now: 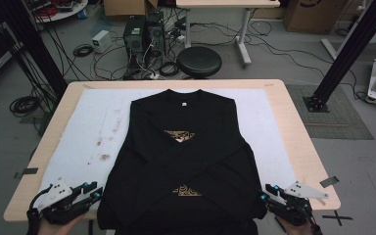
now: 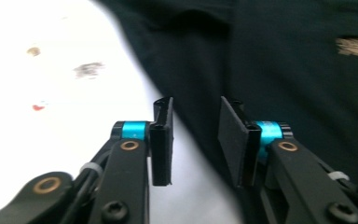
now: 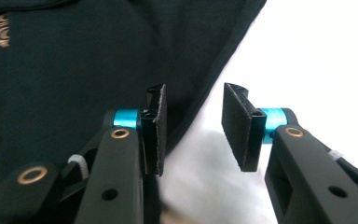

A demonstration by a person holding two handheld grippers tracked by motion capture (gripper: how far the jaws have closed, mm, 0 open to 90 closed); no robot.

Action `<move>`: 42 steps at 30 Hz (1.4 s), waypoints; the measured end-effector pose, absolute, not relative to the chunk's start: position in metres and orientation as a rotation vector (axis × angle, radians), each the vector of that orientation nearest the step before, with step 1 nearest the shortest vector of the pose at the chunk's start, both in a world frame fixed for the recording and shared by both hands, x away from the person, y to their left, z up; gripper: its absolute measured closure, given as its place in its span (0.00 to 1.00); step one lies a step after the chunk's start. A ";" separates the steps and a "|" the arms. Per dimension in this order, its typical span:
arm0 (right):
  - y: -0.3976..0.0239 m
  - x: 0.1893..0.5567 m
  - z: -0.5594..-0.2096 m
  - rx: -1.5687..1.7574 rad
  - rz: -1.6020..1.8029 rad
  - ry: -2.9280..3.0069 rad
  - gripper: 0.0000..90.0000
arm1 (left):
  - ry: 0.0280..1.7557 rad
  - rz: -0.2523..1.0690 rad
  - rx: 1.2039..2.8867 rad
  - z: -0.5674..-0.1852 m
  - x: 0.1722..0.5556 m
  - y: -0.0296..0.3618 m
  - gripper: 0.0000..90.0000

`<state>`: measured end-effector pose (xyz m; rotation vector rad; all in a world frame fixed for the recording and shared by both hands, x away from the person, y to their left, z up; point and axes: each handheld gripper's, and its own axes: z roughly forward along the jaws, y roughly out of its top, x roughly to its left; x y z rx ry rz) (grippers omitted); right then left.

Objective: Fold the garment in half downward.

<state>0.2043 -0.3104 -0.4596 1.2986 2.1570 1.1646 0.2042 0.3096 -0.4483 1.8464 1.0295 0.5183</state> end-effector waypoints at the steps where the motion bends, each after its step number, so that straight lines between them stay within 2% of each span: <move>1: -0.309 0.207 -0.460 1.297 1.155 2.158 0.69 | 1.035 0.512 1.851 -0.449 0.209 0.309 0.71; 6: -0.303 0.208 -0.463 1.273 1.114 2.154 0.70 | 1.041 0.490 1.873 -0.454 0.219 0.301 0.70; 7: -0.303 0.208 -0.464 1.270 1.112 2.148 0.72 | 1.041 0.488 1.897 -0.456 0.222 0.295 0.70; 8: -0.303 0.206 -0.464 1.273 1.113 2.135 0.80 | 1.040 0.492 1.912 -0.457 0.223 0.292 0.71; 9: -0.304 0.206 -0.464 1.279 1.133 2.149 0.91 | 1.031 0.489 1.947 -0.460 0.224 0.286 0.79; 10: -0.304 0.206 -0.465 1.282 1.151 2.161 0.96 | 1.009 0.498 1.946 -0.461 0.223 0.284 0.86; 11: -0.304 0.206 -0.465 1.282 1.151 2.161 0.96 | 1.009 0.498 1.946 -0.461 0.223 0.284 0.96; 12: -0.304 0.207 -0.465 1.265 1.173 2.171 0.98 | 0.999 0.490 1.963 -0.460 0.222 0.283 0.96; 17: -0.310 0.206 -0.465 1.280 1.194 2.185 1.00 | 1.004 0.472 1.948 -0.460 0.216 0.291 0.97; 26: -0.324 0.177 -0.465 1.292 1.234 2.212 1.00 | 0.963 0.395 1.935 -0.461 0.186 0.300 0.97; 27: -0.324 0.174 -0.465 1.292 1.230 2.219 0.99 | 0.961 0.396 1.920 -0.458 0.185 0.303 0.97; 29: -0.322 0.174 -0.461 1.300 1.237 2.205 0.76 | 0.996 0.430 1.867 -0.453 0.192 0.305 0.84; 31: -0.321 0.186 -0.458 1.304 1.252 2.167 0.66 | 1.017 0.461 1.839 -0.449 0.201 0.304 0.76; 32: -0.321 0.186 -0.458 1.304 1.252 2.167 0.66 | 1.017 0.461 1.839 -0.449 0.201 0.304 0.73; 33: -0.319 0.193 -0.457 1.310 1.236 2.159 0.60 | 1.056 0.489 1.838 -0.448 0.215 0.299 0.73; 34: -0.312 0.211 -0.458 1.312 1.172 2.165 0.59 | 1.081 0.513 1.844 -0.449 0.220 0.296 0.67; 37: -0.304 0.223 -0.462 1.295 1.118 2.175 0.60 | 1.110 0.524 1.892 -0.455 0.234 0.286 0.67; 40: -0.298 0.225 -0.462 1.250 1.098 2.163 0.79 | 1.077 0.531 1.944 -0.459 0.235 0.280 0.80; 41: -0.298 0.223 -0.463 1.230 1.113 2.177 0.88 | 1.062 0.532 1.949 -0.459 0.233 0.280 0.97; 42: -0.298 0.223 -0.463 1.230 1.113 2.177 0.88 | 1.062 0.532 1.949 -0.459 0.233 0.280 0.97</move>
